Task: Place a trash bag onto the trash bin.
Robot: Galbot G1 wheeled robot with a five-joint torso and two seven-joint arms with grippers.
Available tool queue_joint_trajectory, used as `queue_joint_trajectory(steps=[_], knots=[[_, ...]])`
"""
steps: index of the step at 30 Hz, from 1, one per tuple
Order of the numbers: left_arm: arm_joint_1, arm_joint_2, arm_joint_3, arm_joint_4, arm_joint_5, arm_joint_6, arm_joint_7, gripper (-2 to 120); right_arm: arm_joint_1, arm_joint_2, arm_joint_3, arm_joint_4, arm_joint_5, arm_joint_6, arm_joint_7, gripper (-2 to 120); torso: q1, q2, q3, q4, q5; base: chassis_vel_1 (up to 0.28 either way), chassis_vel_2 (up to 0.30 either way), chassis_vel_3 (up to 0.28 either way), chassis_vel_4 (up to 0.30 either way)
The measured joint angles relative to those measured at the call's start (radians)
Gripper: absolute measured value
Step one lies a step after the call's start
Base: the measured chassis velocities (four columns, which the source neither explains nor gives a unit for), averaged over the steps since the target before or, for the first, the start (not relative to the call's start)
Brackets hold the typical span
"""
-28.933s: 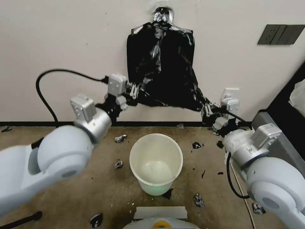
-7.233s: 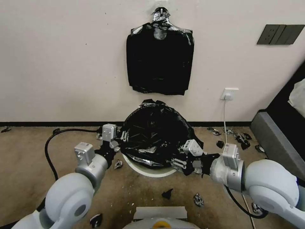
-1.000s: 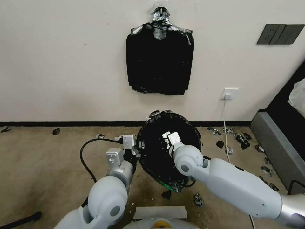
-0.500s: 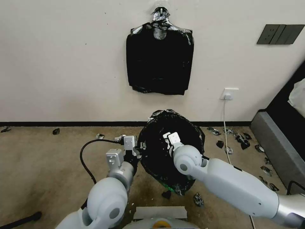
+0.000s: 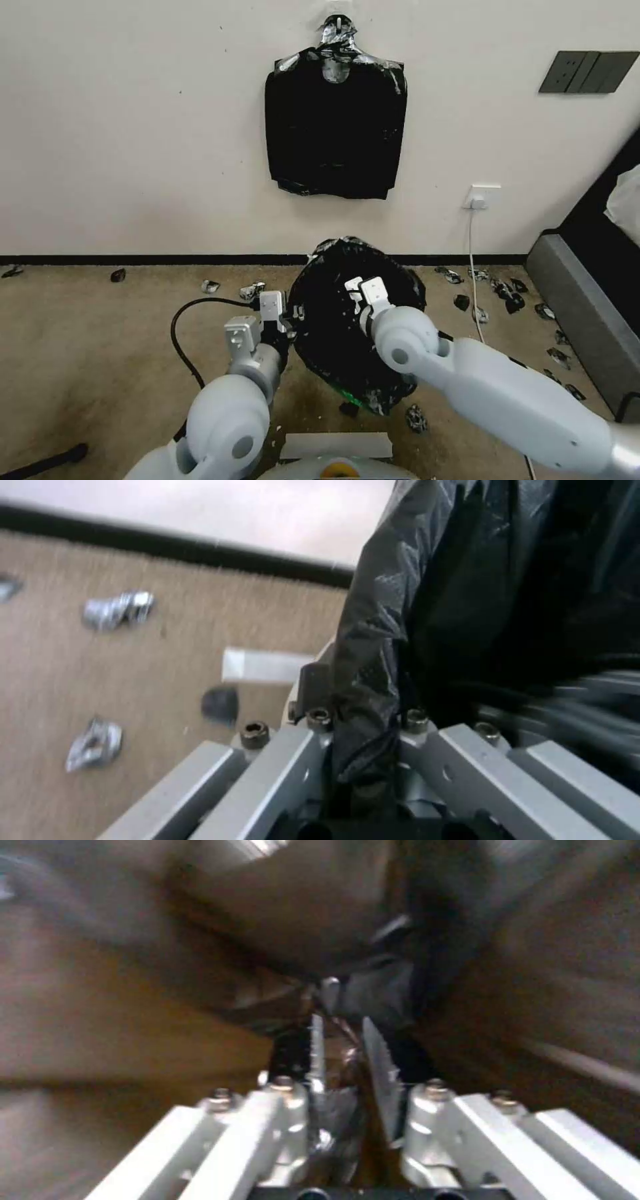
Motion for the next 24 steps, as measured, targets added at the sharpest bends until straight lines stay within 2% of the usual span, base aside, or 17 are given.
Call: queue_joint_trajectory(steps=[2, 3, 6, 8, 11, 12, 14, 15, 18, 21, 24], knots=[[-0.013, -0.017, 0.003, 0.021, -0.03, 0.016, -0.032, 3, -0.044, -0.042, 0.04, 0.075, 0.014, 0.0, -0.012, 34, 0.0, 0.0, 0.0, 0.0, 0.0, 0.0, 0.0, 0.0, 0.0], [-0.013, -0.017, 0.003, 0.021, -0.03, 0.016, -0.032, 3, -0.044, -0.042, 0.04, 0.075, 0.014, 0.0, -0.012, 34, 0.0, 0.0, 0.0, 0.0, 0.0, 0.0, 0.0, 0.0, 0.0], [-0.038, -0.04, 0.002, 0.055, -0.099, 0.039, -0.092, 3, -0.126, -0.1, 0.141, 0.166, 0.015, 0.0, -0.051, 48, 0.0, 0.0, 0.0, -0.0001, 0.0, 0.0, 0.0, 0.0, 0.0], [-0.043, -0.042, 0.002, 0.064, -0.112, 0.045, -0.104, 3, -0.145, -0.115, 0.164, 0.184, 0.014, 0.0, -0.063, 52, 0.0, 0.0, 0.0, -0.0002, 0.0001, 0.0, 0.0, 0.0, 0.0], [-0.058, -0.046, 0.003, 0.098, -0.148, 0.055, -0.137, 3, -0.218, -0.156, 0.236, 0.225, -0.013, 0.0, -0.109, 67, 0.0, 0.0, 0.0, -0.0002, 0.0002, 0.0, 0.0, 0.0, 0.0], [-0.058, -0.046, 0.003, 0.098, -0.148, 0.055, -0.137, 3, -0.218, -0.156, 0.236, 0.225, -0.013, 0.0, -0.109, 67, 0.0, 0.0, 0.0, -0.0002, 0.0002, 0.0, 0.0, 0.0, 0.0], [-0.058, -0.047, 0.003, 0.122, -0.153, 0.055, -0.14, 3, -0.266, -0.167, 0.265, 0.23, -0.073, 0.0, -0.151, 78, 0.0, 0.0, 0.0, -0.0001, 0.0, 0.0, 0.0, 0.0, 0.0], [-0.058, -0.047, 0.003, 0.122, -0.153, 0.055, -0.14, 3, -0.266, -0.167, 0.265, 0.23, -0.073, 0.0, -0.151, 78, 0.0, 0.0, 0.0, -0.0001, 0.0, 0.0, 0.0, 0.0, 0.0], [-0.057, -0.059, -0.002, 0.15, -0.154, 0.038, -0.125, 3, -0.311, -0.169, 0.284, 0.235, -0.115, 0.0, -0.179, 92, 0.0, 0.0, 0.0, -0.0001, 0.0001, 0.0, 0.0, 0.0, 0.0], [-0.061, -0.067, -0.005, 0.163, -0.165, 0.034, -0.12, 3, -0.314, -0.169, 0.285, 0.239, -0.118, 0.0, -0.181, 98, 0.0, 0.0, 0.0, -0.0001, 0.0001, 0.0, 0.0, 0.0, 0.0], [-0.061, -0.071, -0.005, 0.171, -0.18, 0.036, -0.118, 9, -0.31, -0.171, 0.285, 0.244, -0.118, 0.0, -0.181, 100, 0.0, 0.0, 0.0, -0.0001, 0.0, 0.0, 0.0, 0.0, 0.0]])
